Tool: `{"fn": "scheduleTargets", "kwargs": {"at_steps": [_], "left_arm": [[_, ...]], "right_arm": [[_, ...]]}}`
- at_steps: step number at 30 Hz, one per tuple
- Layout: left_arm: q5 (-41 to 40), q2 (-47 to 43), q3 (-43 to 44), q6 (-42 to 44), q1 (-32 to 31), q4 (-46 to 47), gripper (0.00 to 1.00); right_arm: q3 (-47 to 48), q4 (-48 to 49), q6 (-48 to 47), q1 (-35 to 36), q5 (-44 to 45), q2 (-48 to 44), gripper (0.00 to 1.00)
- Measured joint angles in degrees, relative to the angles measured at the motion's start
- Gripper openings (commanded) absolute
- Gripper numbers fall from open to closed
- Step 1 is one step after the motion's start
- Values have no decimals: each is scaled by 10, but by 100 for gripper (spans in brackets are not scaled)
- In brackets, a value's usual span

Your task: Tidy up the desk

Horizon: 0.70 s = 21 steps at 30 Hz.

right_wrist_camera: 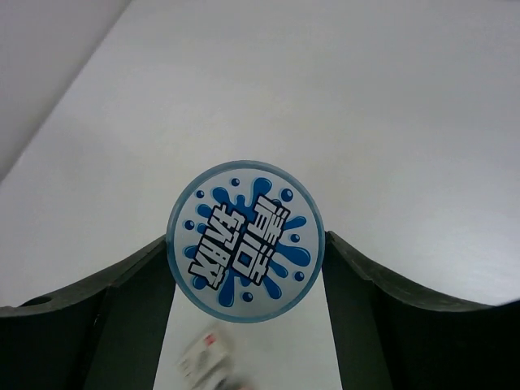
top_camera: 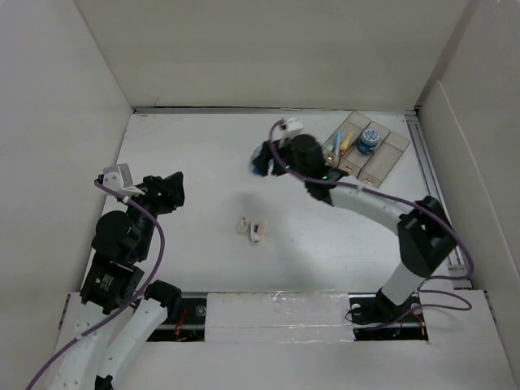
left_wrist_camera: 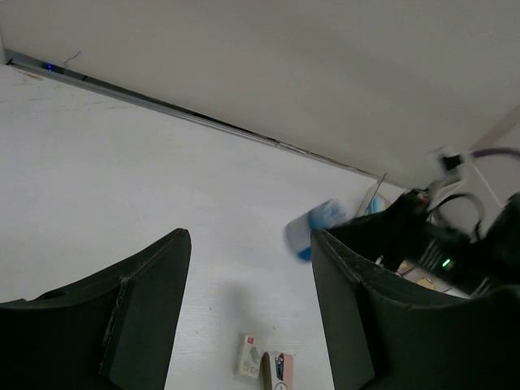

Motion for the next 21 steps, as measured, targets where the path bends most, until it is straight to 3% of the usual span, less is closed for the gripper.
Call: {"fn": "scheduleTargets", "kwargs": {"at_steps": [4, 8, 14, 21], "left_arm": [[15, 4, 0, 1, 0, 0, 56], [27, 12, 0, 3, 0, 0, 56], [34, 17, 0, 4, 0, 0, 57], [39, 18, 0, 5, 0, 0, 56]], "right_arm": [[-39, 25, 43, -181, 21, -98, 43], [-42, 7, 80, -314, 45, -120, 43], [-57, -41, 119, -395, 51, -103, 44], [-79, -73, 136, -433, 75, -100, 44]]}}
